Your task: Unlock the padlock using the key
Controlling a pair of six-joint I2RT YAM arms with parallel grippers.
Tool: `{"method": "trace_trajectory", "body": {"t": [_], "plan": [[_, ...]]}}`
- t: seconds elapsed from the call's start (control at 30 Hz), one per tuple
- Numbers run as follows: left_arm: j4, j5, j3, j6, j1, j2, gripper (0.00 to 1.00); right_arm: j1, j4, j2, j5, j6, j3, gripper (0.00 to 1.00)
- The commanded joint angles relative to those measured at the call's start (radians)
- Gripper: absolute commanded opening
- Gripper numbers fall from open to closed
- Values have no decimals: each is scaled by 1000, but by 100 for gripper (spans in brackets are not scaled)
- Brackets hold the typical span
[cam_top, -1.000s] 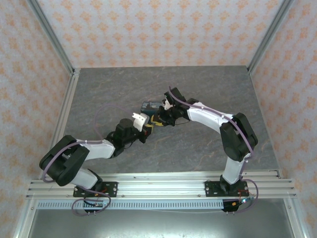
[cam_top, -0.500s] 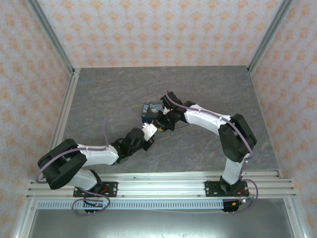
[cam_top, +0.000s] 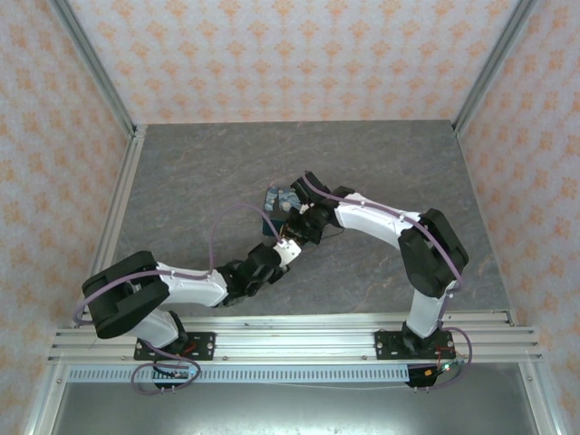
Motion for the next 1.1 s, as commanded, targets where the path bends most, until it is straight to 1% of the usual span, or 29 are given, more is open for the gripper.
{"method": "trace_trajectory", "body": {"t": [0.0, 0.1, 0.2, 0.27, 0.3, 0.43, 0.6, 0.7, 0.8, 1.07], "plan": [[175, 284, -53, -161, 90, -44, 0, 2, 102, 21, 28, 36, 3, 0], [227, 429, -81, -240, 172, -45, 0, 2, 116, 24, 32, 39, -18, 0], [248, 560, -73, -282, 222, -16, 0, 2, 137, 35, 24, 46, -31, 0], [275, 608, -73, -308, 243, 6, 0, 2, 145, 39, 21, 52, -34, 0], [290, 620, -76, -319, 250, 16, 0, 3, 149, 38, 22, 52, -37, 2], [328, 654, -73, -340, 262, 50, 0, 3, 154, 30, 36, 52, -50, 13], [355, 662, -75, -354, 263, 74, 0, 2, 165, 16, 52, 56, -67, 34], [354, 656, -76, -352, 263, 74, 0, 2, 165, 11, 64, 56, -71, 42], [348, 650, -76, -348, 263, 74, 0, 2, 165, 6, 74, 58, -72, 45], [311, 620, -81, -338, 275, 69, 0, 2, 148, -25, 135, 55, -83, 46]]}}
